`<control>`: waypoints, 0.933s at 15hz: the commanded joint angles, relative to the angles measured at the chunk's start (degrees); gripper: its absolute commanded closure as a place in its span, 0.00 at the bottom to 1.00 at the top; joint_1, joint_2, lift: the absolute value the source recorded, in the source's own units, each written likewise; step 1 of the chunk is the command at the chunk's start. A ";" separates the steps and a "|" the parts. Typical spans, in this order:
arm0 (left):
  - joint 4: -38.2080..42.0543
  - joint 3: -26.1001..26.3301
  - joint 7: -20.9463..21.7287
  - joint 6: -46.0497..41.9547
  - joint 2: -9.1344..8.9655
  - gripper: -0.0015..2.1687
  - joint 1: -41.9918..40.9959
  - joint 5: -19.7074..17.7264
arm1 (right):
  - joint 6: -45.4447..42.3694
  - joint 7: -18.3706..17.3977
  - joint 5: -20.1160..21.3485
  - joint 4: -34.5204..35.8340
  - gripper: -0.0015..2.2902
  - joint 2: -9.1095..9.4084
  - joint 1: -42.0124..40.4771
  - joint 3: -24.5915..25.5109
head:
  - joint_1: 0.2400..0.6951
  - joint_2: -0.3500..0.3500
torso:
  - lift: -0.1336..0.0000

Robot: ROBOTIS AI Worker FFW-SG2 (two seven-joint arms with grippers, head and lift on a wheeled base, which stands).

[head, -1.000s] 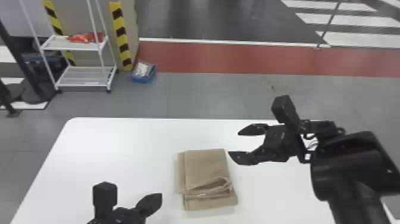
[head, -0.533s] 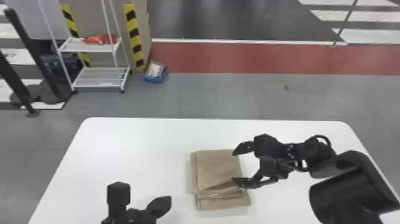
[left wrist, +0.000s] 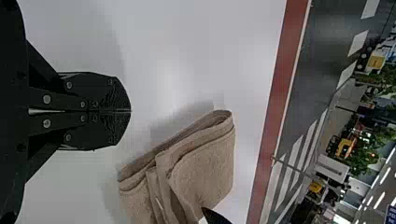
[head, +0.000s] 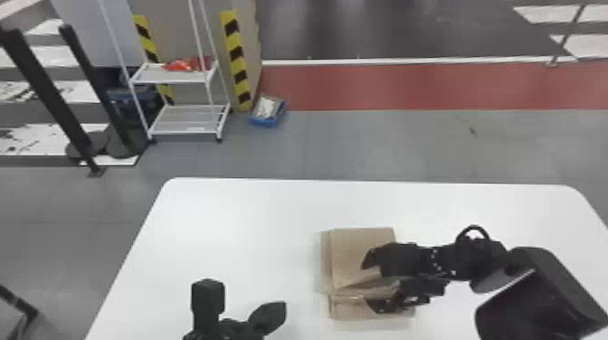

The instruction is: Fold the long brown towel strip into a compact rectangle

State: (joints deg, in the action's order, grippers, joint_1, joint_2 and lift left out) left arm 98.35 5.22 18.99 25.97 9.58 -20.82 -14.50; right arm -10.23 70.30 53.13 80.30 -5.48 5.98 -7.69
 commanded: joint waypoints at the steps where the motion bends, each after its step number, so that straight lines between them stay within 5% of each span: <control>1: 0.09 0.23 0.08 0.01 0.00 0.64 -0.01 0.00 | 0.17 -0.43 1.01 -1.55 0.20 0.21 0.17 -0.92 | 1.00 0.61 | 1.00; 11: 1.05 -0.65 1.66 0.19 0.09 0.64 -0.89 -0.70 | 1.23 -6.32 4.96 -4.80 0.21 1.61 0.87 -3.03 | 1.00 0.64 | 1.00; 14: 1.32 -0.73 1.92 0.19 0.18 0.64 -0.98 -0.79 | 2.11 -7.37 5.14 -5.15 0.28 1.88 0.96 -3.03 | 1.00 0.64 | 1.00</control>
State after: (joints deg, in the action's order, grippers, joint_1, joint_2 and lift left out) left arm 99.56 4.52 20.84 26.15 9.73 -21.78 -15.18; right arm -8.73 63.22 58.23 75.31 -3.68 6.85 -10.71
